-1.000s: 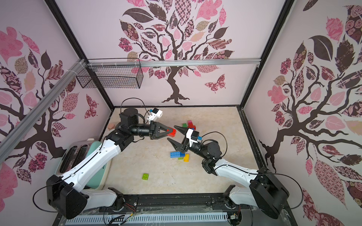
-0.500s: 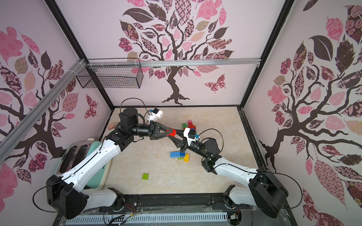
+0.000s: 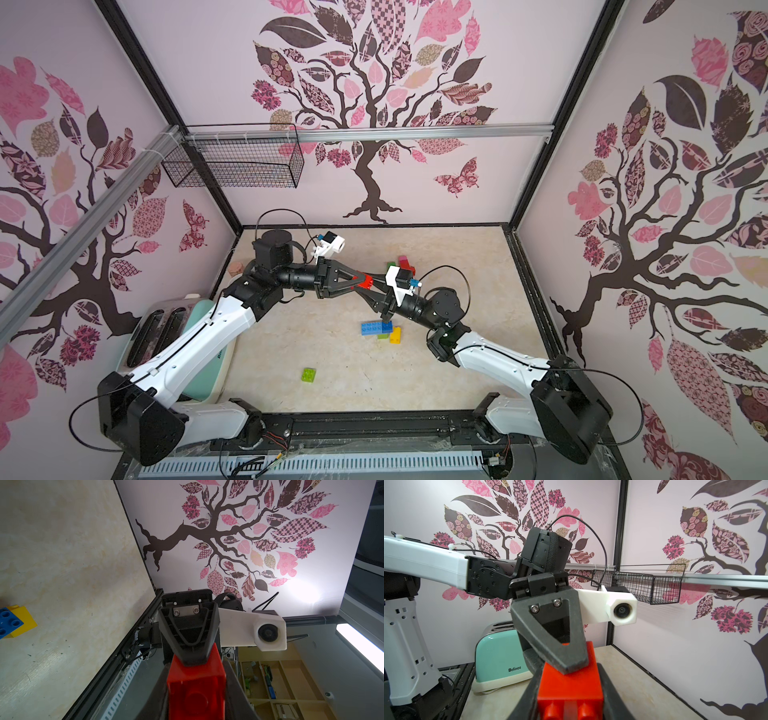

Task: Assemble the number 4 with lego
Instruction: Assemble the lego brick with the lego brick.

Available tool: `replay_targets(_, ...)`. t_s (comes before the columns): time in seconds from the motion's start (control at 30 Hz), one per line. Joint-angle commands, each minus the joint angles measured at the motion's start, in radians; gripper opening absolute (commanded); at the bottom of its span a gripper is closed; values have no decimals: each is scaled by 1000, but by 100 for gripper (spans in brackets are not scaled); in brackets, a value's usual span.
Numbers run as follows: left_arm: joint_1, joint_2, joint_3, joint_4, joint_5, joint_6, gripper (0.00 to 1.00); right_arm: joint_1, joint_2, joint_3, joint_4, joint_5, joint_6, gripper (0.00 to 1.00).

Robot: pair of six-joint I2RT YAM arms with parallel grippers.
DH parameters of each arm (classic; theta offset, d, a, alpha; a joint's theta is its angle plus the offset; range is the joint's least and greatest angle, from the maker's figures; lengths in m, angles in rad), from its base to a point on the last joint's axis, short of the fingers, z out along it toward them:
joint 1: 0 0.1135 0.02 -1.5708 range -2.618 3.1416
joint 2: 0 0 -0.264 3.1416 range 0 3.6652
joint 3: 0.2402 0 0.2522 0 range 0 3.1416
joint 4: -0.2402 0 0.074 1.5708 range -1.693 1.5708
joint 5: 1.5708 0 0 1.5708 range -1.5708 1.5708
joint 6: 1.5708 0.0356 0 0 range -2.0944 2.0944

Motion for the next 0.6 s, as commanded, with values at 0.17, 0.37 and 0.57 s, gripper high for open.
replay_targets(0.17,-3,-4,-1,-202,-160,297,47,11,-94,39,-250,85,46,0)
replay_targets(0.37,-3,-92,-23,-453,-735,525,98,12,-45,264,-1141,397,124,0)
replay_targets(0.57,-4,-144,-68,-542,-1123,622,98,15,172,558,-1764,391,53,0)
